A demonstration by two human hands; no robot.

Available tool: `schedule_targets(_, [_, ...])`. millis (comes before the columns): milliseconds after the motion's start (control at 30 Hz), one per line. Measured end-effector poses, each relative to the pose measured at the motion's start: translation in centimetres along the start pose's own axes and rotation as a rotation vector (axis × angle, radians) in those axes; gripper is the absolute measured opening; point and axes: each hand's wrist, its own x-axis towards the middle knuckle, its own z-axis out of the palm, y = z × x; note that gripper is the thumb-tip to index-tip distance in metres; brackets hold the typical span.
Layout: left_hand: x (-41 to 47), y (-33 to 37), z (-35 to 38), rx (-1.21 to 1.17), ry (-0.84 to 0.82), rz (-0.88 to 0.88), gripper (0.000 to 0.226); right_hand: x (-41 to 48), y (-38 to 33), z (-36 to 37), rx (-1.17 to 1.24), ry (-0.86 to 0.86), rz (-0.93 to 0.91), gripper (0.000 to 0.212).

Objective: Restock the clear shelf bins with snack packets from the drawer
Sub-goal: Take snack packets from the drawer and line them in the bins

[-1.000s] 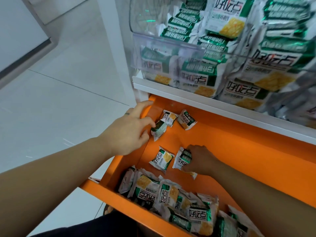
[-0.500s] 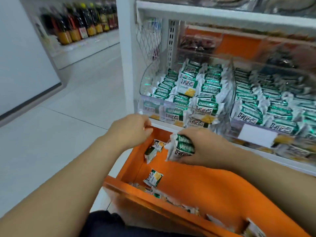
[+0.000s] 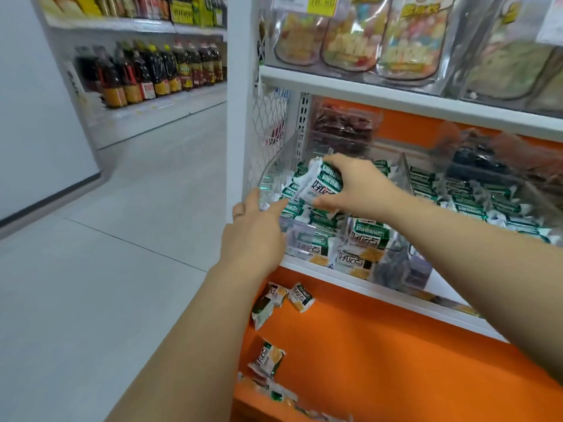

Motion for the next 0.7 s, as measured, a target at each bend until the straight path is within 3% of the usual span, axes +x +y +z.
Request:
schedule_targets(133, [0.9,-0.9,0.7,0.023,-0.049,0.02,0.059,1.9,1.4,1.6,-0.021,-0.113,0.06,0.083])
schedule_targets(333, [1.2,-2.1,1.3,0.035,-0.018,0.062,0.058,3.5,1.8,1.4,-0.353,-0.386,0.069,0.08])
schedule_targets(500, [1.1,-2.1,1.5,0.005,-0.03,0.073,0.061,3.4,1.8,2.2,-0.529,-0.373,0.081,0.078])
schedule_targets(700, [1.3,-2.0,1.7,-0.033,-0.046,0.059,0.063,2.1,0.9,1.9,-0.443,-0.192,-0.031,0.074])
